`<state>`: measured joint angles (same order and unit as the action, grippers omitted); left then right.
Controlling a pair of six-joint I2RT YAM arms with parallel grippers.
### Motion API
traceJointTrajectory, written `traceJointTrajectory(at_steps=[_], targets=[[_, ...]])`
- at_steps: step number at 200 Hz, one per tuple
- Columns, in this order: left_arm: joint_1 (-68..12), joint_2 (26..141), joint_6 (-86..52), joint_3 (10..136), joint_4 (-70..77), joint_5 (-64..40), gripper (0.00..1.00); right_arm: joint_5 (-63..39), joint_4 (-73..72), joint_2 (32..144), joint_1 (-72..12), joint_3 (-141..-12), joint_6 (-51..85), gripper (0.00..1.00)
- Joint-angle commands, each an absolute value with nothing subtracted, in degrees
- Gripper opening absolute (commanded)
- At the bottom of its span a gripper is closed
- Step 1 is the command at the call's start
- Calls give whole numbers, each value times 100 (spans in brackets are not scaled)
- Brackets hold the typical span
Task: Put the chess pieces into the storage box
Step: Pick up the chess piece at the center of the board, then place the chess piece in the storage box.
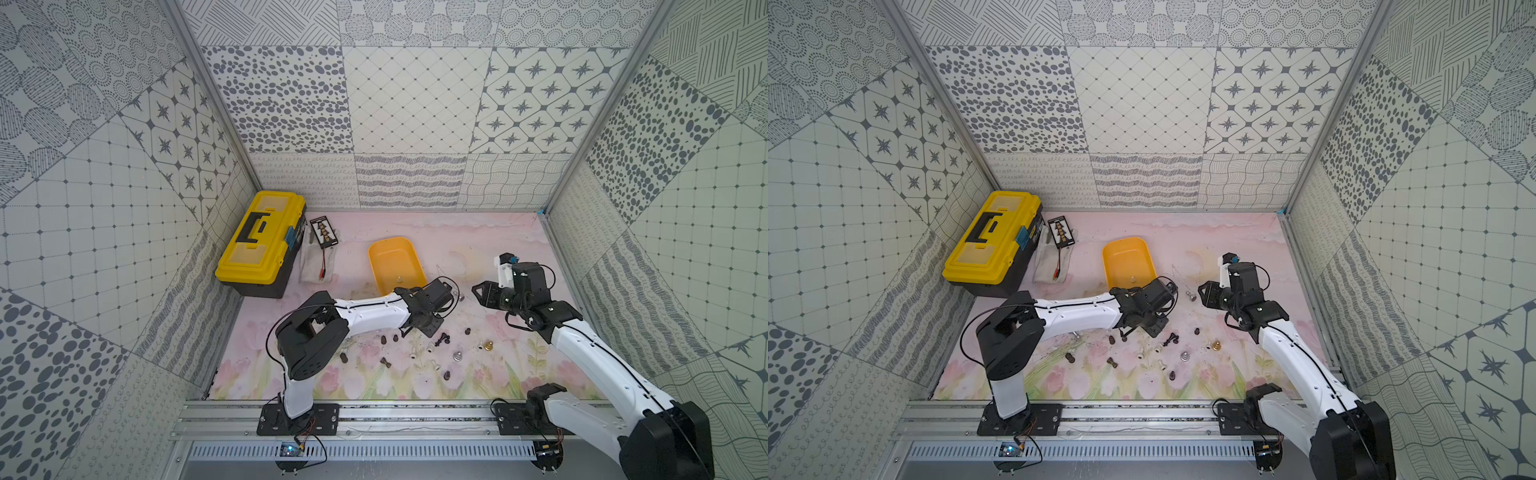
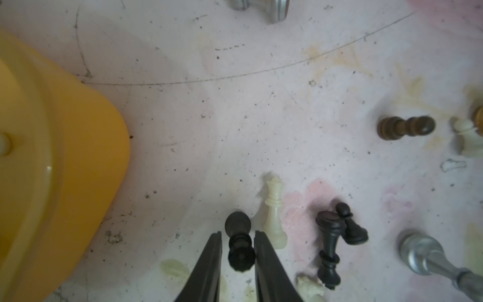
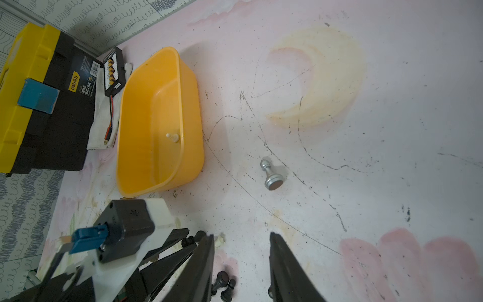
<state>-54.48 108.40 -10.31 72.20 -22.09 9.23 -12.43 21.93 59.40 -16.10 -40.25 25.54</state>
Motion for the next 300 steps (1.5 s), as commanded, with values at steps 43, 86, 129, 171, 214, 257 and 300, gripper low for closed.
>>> traceJointTrajectory(at_steps=[43, 86, 129, 171, 214, 257, 300], targets=[[-5458, 10865, -883, 7460, -2331, 945, 12, -1310, 1916, 6018, -1606, -3950, 2645, 41], [-5453, 10298, -858, 7710, -2874, 1072, 0, -1266, 2018, 5926, -1608, -3972, 2610, 41], [-5100, 9356, -493, 7867, -2971, 1971, 0, -1329, 1953, 5954, -1608, -4054, 2658, 41], [-4149, 9955, -551, 8176, -3400, 1934, 0, -1440, 2007, 6013, -1608, -4160, 2665, 41], [-3718, 10608, -426, 8457, -3183, 2208, 0, -1364, 2219, 5961, -1608, -4251, 2532, 41], [-3269, 11090, -698, 8604, -3153, 1902, 0, -1371, 2263, 5858, -1608, -4166, 2515, 43], [-3078, 11518, -869, 8684, -3055, 1616, 3, -1416, 2326, 5761, -1608, -4081, 2536, 45]])
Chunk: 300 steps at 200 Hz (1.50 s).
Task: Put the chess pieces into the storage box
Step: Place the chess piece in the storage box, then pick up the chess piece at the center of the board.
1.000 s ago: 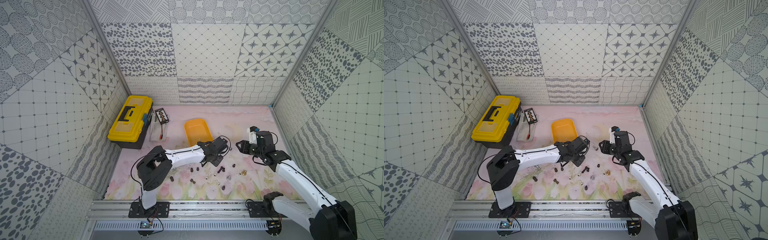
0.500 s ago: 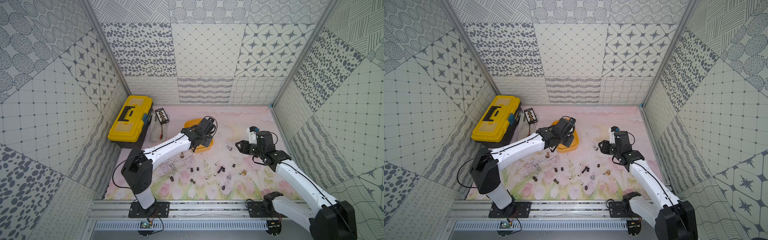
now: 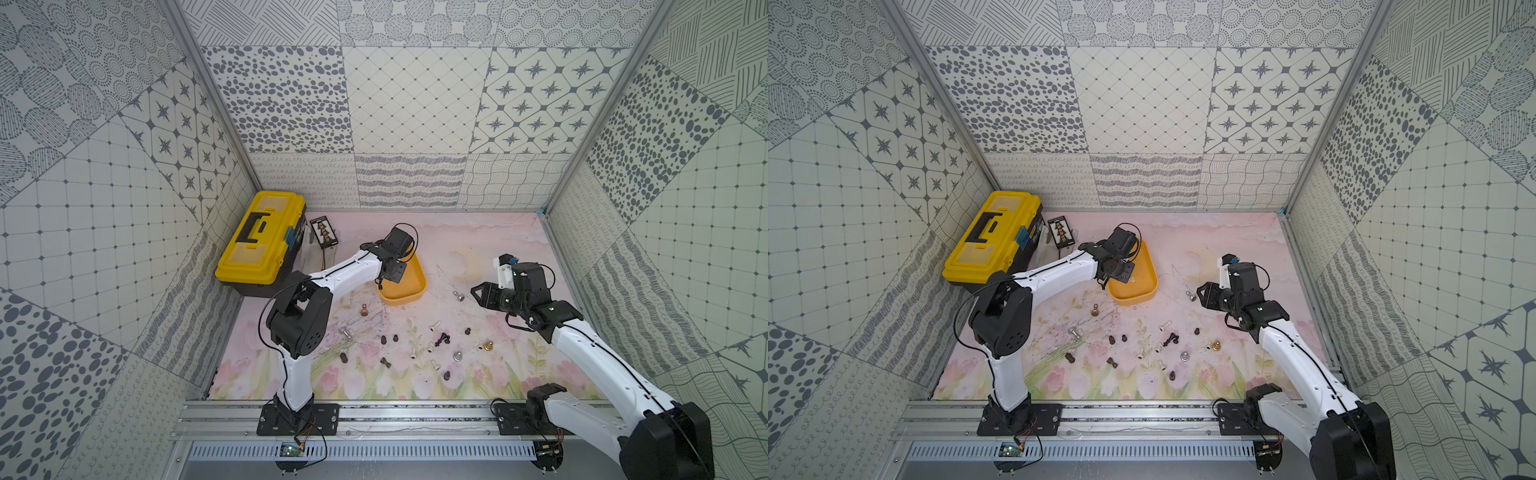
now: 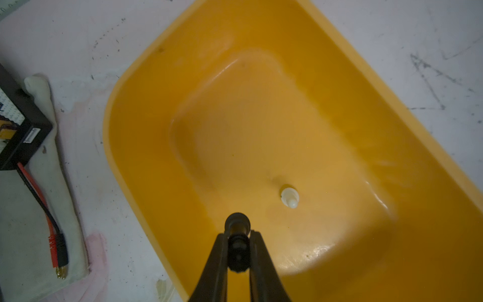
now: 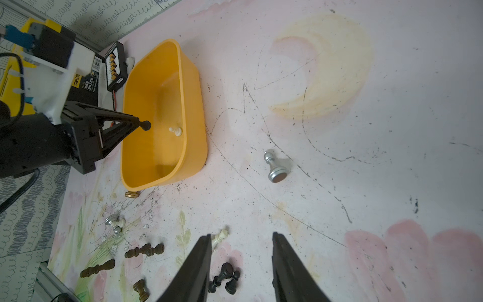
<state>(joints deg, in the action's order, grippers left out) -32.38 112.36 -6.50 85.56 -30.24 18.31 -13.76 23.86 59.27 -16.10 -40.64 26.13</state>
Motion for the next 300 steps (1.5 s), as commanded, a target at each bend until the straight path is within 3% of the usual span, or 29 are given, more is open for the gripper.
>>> traceJointTrajectory(at_steps=[1, 22, 48, 70, 110, 168, 210, 268, 300], targets=[[-3073, 11525, -874, 8693, -3052, 1617, 3, -1411, 2328, 5759, -1608, -4080, 2533, 45], [-3041, 11593, -909, 8715, -3059, 1643, 14, -1263, 2524, 5755, -1608, -4091, 2485, 49], [-3034, 11502, -944, 8710, -3092, 1615, 38, -1137, 2736, 5858, -1608, -4136, 2370, 56], [-3032, 11250, -958, 8672, -3120, 1530, 48, -1131, 2964, 5972, -1608, -4256, 2338, 58], [-3103, 10350, -950, 8608, -3263, 1405, 48, -983, 3984, 5885, -1801, -4595, 2441, 57], [-4024, 8291, -652, 7245, -2603, 543, 47, 229, 4998, 5839, -3574, -4441, 3462, 49], [-4164, 7192, -759, 6254, -2164, 145, 46, 565, 4775, 6324, -3595, -4182, 4114, 46], [-4160, 6793, -572, 5875, -2149, 615, 46, 1774, 5174, 5343, -3556, -3773, 5300, 43], [-4157, 6932, -580, 5878, -2117, 597, 45, 1357, 4919, 5551, -3201, -3595, 5320, 39]])
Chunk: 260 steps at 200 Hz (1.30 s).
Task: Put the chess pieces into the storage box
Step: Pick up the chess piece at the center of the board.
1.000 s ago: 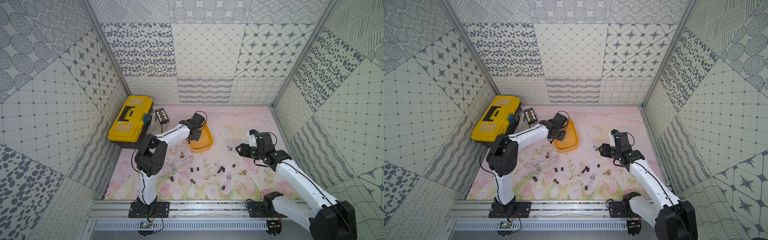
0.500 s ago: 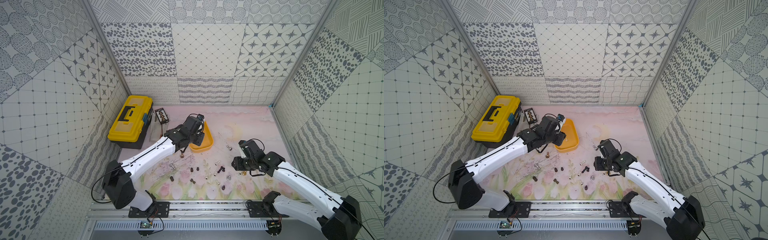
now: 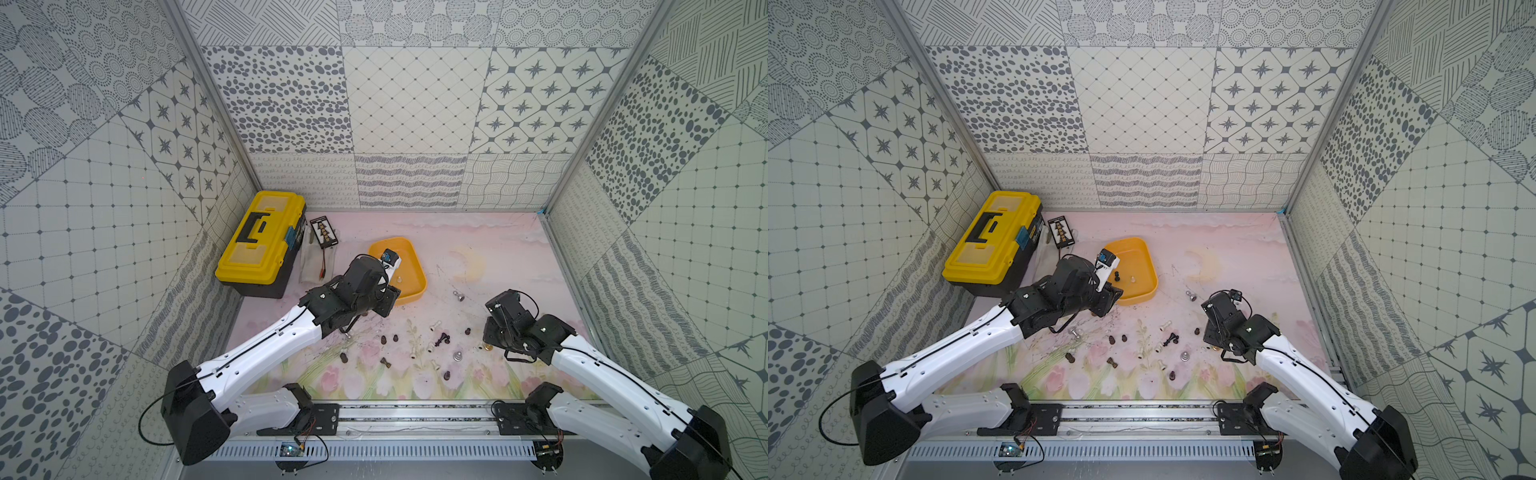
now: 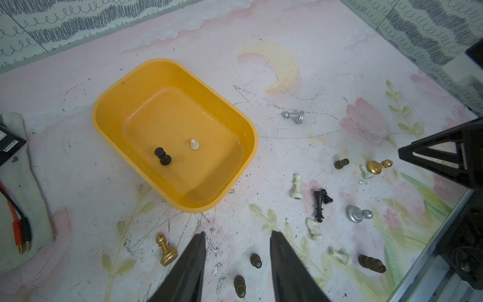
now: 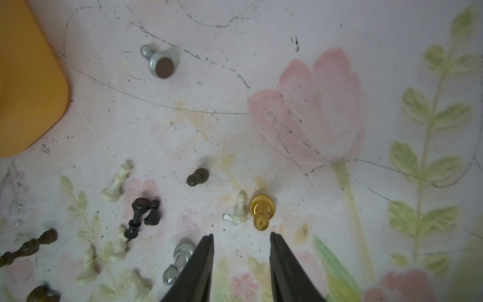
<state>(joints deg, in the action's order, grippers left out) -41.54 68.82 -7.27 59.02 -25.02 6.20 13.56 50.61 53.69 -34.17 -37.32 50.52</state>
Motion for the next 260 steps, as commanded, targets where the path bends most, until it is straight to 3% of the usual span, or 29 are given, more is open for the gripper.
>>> traceJointTrajectory(at_steps=[1, 103, 260], targets=[[-4157, 6942, -584, 5884, -2117, 593, 45, 1351, 4911, 5566, -3191, -3595, 5319, 39], [-4162, 7073, -642, 5887, -2222, 721, 46, 522, 4278, 5813, -2846, -3235, 5045, 37], [-4165, 7293, -725, 5938, -2221, 773, 46, 816, 4425, 5760, -2843, -2954, 4983, 29]])
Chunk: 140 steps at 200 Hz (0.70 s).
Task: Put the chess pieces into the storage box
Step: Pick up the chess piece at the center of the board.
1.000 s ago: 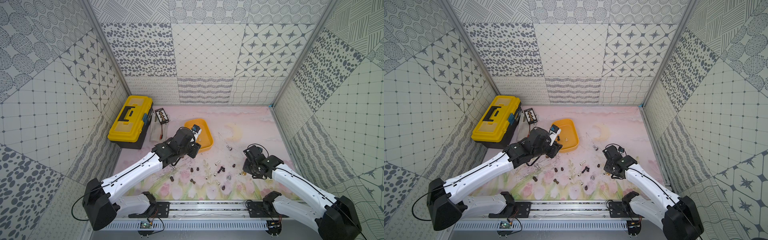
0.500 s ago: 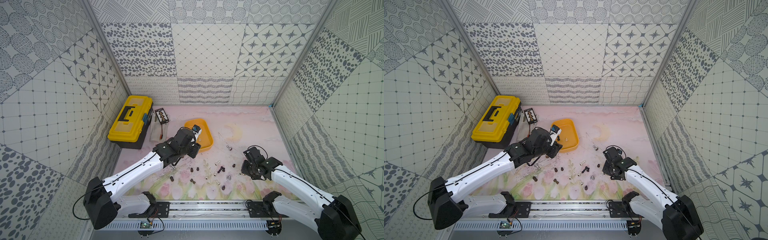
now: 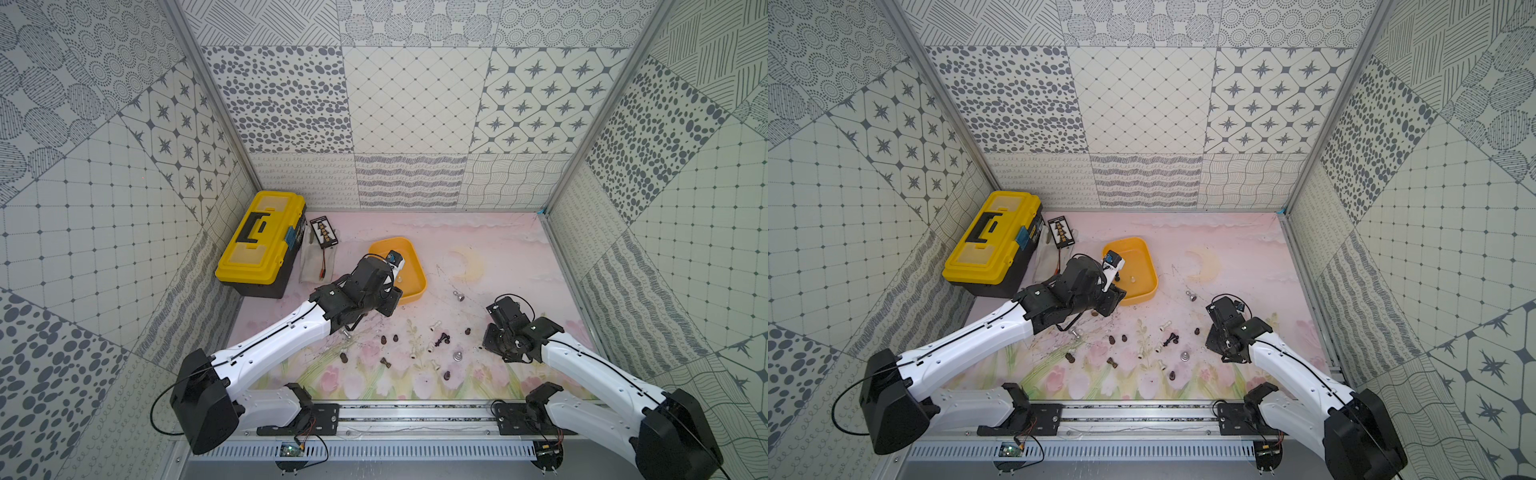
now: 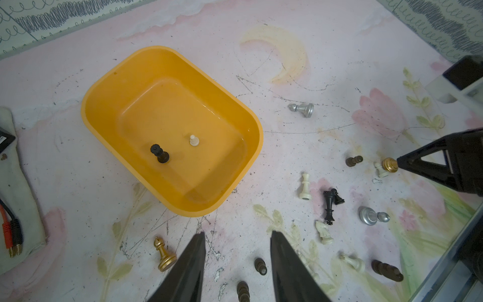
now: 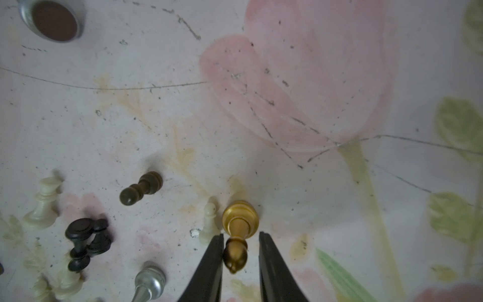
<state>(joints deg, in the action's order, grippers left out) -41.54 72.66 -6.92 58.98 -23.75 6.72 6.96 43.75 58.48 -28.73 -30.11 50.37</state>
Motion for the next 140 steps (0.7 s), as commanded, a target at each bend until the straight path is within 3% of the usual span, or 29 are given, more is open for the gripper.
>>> traceJointTrajectory(at_steps=[1, 89, 140], targets=[[-4166, 7290, -727, 5939, -2218, 773, 46, 817, 4423, 5758, -2845, -2949, 4983, 30], [-4165, 7450, -643, 6076, -2130, 756, 46, 1055, 4957, 5602, -2848, -3704, 4550, 12], [-4165, 7261, -742, 5996, -1983, 1191, 45, 752, 4594, 6362, -3094, -5236, 4055, 12]])
